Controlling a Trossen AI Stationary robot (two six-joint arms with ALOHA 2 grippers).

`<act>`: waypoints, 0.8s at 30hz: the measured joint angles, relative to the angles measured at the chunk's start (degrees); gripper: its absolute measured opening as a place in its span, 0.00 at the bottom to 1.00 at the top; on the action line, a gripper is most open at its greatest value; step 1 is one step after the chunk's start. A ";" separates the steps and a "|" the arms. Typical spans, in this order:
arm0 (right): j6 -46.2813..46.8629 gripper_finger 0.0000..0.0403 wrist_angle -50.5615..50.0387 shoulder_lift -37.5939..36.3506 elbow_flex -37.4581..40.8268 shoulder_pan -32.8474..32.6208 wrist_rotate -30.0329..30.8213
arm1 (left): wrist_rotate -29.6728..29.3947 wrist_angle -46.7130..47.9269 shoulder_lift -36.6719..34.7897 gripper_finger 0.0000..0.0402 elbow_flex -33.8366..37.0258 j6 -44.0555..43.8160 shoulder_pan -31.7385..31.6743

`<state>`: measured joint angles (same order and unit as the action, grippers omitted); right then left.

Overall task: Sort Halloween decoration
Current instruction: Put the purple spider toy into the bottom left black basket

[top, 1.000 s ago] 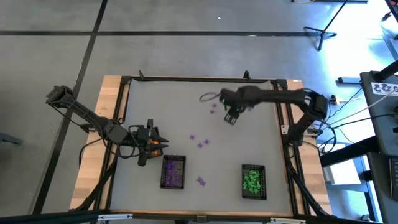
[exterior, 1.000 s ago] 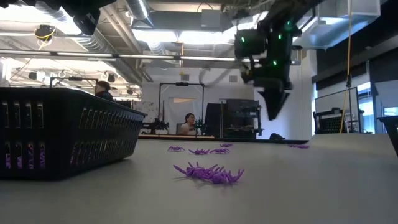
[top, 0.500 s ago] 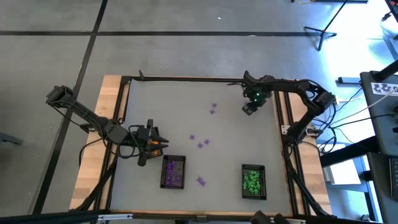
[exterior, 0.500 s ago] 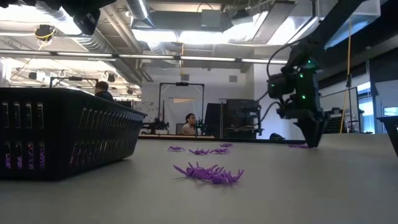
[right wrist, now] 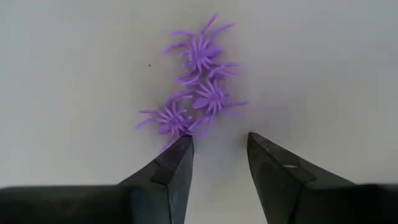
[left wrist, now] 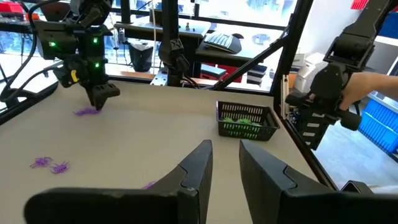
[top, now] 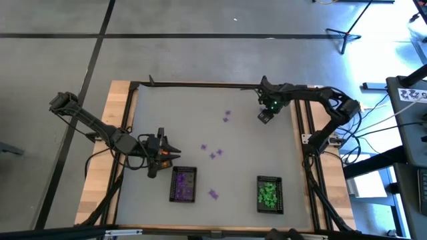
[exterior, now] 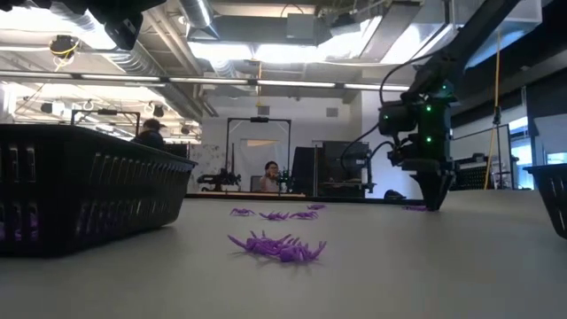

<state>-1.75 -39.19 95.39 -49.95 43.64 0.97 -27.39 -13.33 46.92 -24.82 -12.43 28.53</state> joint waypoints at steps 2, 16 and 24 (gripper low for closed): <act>0.58 0.39 -0.11 0.02 0.00 -0.78 0.45 | 0.01 -0.01 0.00 0.19 0.00 0.00 -0.01; 5.37 0.39 -7.80 0.50 -3.95 -9.13 4.99 | -0.01 -0.01 0.00 0.19 0.00 0.00 0.00; 4.09 0.39 -5.33 0.44 -6.38 -10.36 3.81 | -0.01 0.01 0.00 0.19 0.00 0.00 0.00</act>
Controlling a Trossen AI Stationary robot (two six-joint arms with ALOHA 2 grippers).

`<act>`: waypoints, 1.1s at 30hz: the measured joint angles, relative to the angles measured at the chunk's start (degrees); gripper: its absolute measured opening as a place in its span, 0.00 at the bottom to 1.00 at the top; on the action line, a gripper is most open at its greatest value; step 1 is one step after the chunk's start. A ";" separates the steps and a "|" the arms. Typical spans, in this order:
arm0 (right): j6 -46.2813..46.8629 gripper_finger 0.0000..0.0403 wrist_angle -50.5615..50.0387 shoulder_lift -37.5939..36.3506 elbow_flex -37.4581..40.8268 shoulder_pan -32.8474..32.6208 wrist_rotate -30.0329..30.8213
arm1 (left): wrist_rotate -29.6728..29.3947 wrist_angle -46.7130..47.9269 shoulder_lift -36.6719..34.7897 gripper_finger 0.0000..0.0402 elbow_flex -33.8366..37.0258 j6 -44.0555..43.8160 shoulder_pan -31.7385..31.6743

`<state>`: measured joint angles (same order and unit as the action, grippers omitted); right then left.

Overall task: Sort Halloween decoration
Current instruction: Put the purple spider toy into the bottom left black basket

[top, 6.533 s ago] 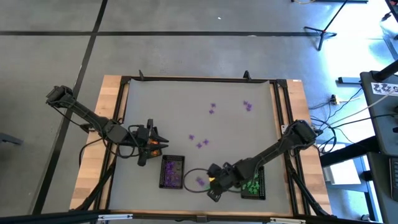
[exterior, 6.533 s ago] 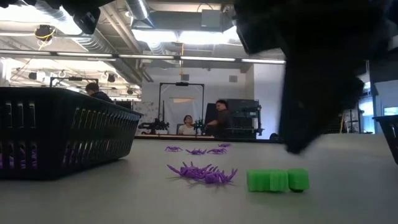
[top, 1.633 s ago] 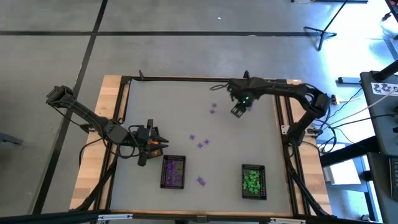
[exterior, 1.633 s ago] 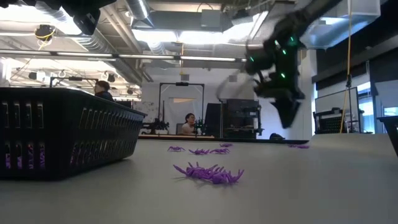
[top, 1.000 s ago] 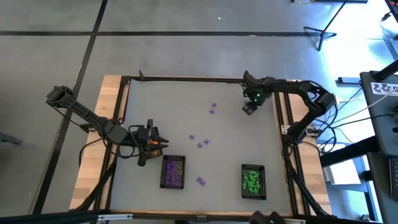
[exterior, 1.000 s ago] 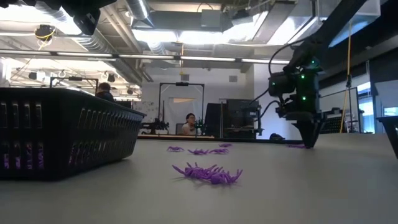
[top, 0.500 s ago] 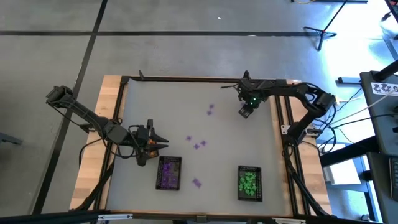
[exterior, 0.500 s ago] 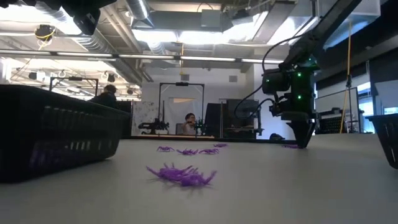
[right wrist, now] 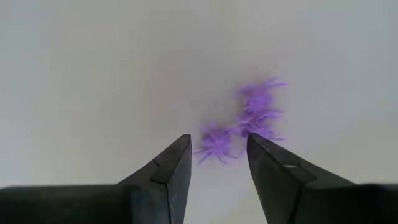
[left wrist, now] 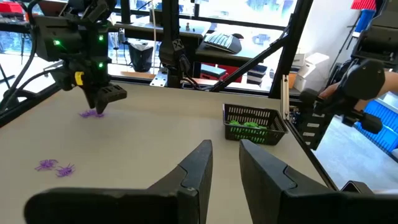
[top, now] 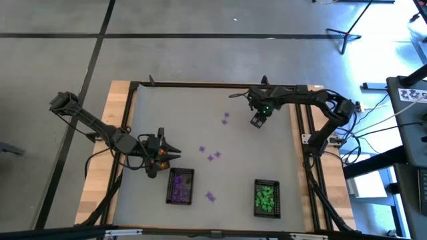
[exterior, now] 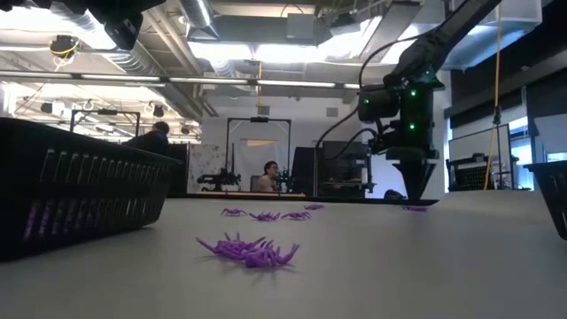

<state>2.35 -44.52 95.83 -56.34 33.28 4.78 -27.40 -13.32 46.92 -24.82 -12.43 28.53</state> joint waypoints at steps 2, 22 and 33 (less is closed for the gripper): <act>-0.01 0.39 0.71 0.04 0.00 0.66 0.72 | 0.00 0.00 0.00 0.19 0.00 0.00 0.00; 2.39 0.31 11.03 -0.36 9.52 4.07 -1.17 | 0.02 -0.02 -0.02 0.19 0.00 0.00 0.00; 1.77 0.04 7.75 -2.83 7.29 2.89 -6.99 | 0.01 0.00 0.00 0.19 0.00 0.00 0.00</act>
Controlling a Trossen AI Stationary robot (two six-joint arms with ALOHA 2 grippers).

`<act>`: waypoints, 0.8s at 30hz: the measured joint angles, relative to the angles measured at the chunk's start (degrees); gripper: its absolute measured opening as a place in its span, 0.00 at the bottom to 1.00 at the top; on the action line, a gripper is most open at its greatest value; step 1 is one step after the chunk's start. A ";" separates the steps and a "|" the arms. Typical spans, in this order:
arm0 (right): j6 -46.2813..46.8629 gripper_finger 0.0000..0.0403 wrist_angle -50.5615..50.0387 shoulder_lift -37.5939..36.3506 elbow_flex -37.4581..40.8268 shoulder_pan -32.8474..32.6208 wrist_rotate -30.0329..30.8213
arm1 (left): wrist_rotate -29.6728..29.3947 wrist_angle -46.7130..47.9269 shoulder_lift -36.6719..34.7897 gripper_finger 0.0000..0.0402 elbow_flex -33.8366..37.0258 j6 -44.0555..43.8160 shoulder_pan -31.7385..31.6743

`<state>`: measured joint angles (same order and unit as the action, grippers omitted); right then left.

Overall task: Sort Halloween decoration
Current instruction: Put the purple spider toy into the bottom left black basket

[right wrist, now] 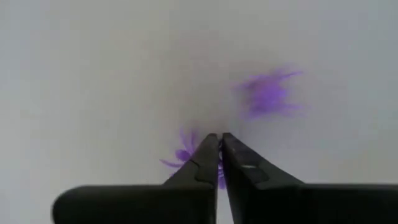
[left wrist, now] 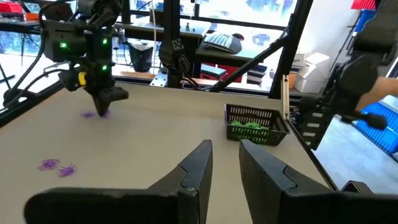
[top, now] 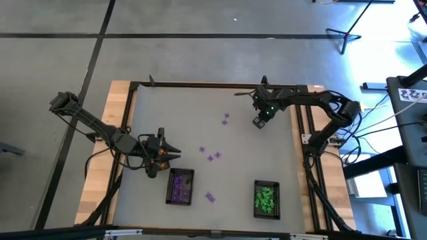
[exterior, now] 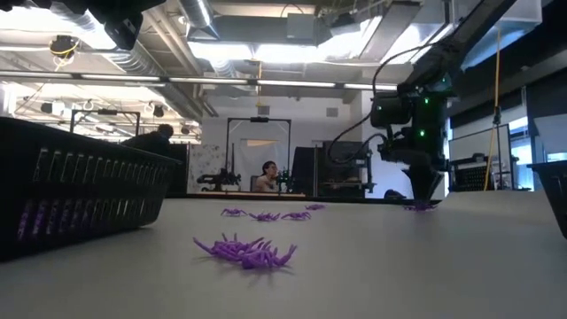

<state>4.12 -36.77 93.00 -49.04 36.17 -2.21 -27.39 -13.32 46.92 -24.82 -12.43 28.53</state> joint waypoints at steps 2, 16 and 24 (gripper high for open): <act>0.01 0.04 -1.18 -1.66 -1.27 -1.29 -1.89 | -0.01 -0.02 -0.01 0.19 0.00 0.00 0.00; 7.59 0.00 17.88 -7.51 -6.80 -24.70 -12.45 | -0.01 0.00 0.00 0.19 0.00 0.00 0.00; 10.99 0.00 45.27 -4.94 -6.90 -41.65 -11.78 | -0.01 0.00 -0.02 0.19 0.00 0.00 0.00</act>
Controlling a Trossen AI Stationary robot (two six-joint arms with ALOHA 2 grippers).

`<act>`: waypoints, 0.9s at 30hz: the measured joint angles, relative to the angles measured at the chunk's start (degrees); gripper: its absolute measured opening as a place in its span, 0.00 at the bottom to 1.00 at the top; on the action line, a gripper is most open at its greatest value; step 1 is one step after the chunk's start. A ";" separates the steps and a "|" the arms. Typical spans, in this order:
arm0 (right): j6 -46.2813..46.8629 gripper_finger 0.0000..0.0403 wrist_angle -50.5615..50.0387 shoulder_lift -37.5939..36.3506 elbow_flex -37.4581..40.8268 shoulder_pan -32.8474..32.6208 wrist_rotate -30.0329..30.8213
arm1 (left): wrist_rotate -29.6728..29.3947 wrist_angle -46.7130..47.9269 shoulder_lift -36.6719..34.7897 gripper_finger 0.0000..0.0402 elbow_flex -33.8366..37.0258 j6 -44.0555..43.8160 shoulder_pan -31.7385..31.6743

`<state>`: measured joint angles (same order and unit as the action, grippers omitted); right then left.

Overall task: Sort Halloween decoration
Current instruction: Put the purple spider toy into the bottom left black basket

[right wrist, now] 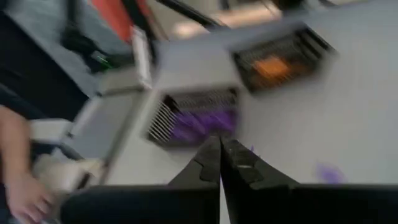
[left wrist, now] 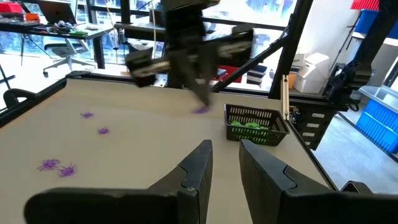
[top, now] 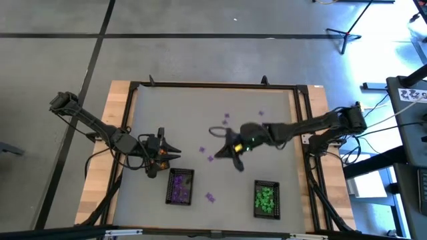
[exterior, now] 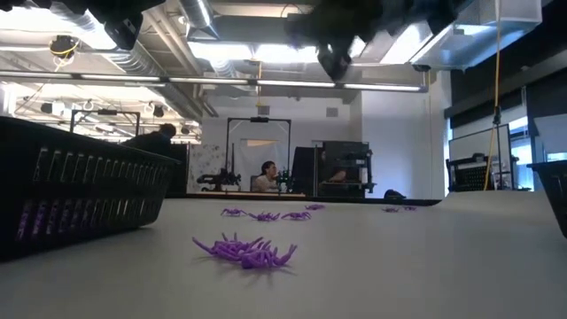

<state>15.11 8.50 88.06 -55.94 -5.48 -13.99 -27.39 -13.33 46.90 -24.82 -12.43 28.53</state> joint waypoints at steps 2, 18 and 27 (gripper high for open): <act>0.08 0.00 5.95 1.89 -0.04 -2.66 0.74 | 0.02 0.03 0.00 0.19 0.00 0.00 0.00; -3.84 0.00 14.43 24.59 -20.23 -6.19 -0.04 | 0.00 0.91 0.00 0.19 0.02 0.00 0.00; -3.49 0.01 13.89 34.01 -29.65 -6.18 -6.17 | -0.03 0.85 0.00 0.19 0.02 0.00 0.04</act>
<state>11.62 22.39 122.07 -85.59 -11.66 -20.16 -27.42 -12.47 46.89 -24.80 -12.43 28.58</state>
